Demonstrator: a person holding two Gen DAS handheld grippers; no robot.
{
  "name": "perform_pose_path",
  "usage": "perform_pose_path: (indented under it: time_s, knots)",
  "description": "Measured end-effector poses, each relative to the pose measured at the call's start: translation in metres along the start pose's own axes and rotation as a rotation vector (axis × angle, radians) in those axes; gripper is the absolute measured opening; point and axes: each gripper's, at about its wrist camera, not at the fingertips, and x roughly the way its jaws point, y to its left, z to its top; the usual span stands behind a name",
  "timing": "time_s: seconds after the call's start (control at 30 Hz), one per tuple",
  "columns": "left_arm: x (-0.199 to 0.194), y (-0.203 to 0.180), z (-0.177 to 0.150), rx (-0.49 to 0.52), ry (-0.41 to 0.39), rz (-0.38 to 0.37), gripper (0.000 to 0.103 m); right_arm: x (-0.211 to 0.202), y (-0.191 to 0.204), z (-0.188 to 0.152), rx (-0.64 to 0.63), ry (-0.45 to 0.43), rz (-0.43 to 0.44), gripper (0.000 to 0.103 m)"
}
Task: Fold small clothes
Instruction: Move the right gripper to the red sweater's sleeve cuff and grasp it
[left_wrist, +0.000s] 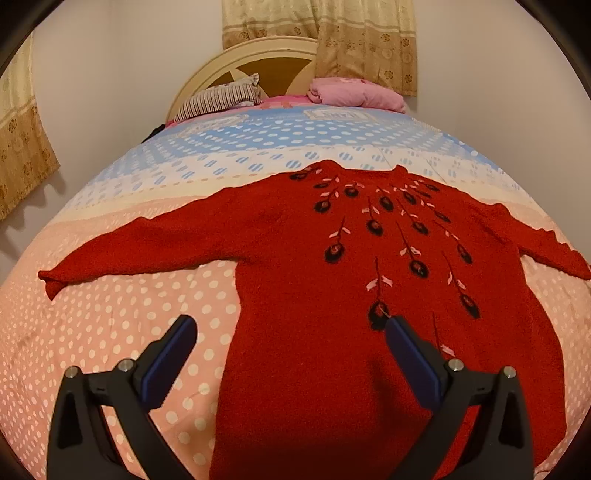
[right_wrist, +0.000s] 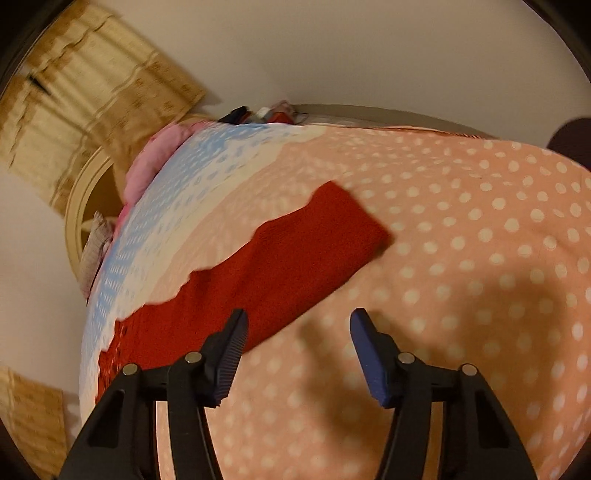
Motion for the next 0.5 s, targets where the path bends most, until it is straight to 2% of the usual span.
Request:
perform_pose_path:
  time_s: [0.1, 0.2, 0.4, 0.5]
  knots:
    - [0.004, -0.002, 0.001, -0.003, 0.007, -0.003, 0.103, 0.012, -0.013, 0.009, 0.054, 0.015, -0.003, 0.054]
    - [0.006, -0.003, 0.001, -0.001, 0.010, 0.000, 0.103, 0.018, -0.015, 0.019, 0.067, -0.008, -0.012, 0.053]
    - [0.018, 0.003, 0.008, -0.004, -0.023, 0.071, 0.103, 0.034, -0.021, 0.039, 0.109, -0.032, -0.042, 0.052]
    - [0.027, 0.013, 0.011, -0.035, -0.009, 0.082, 0.103, 0.039, -0.022, 0.046, 0.088, -0.041, -0.085, 0.031]
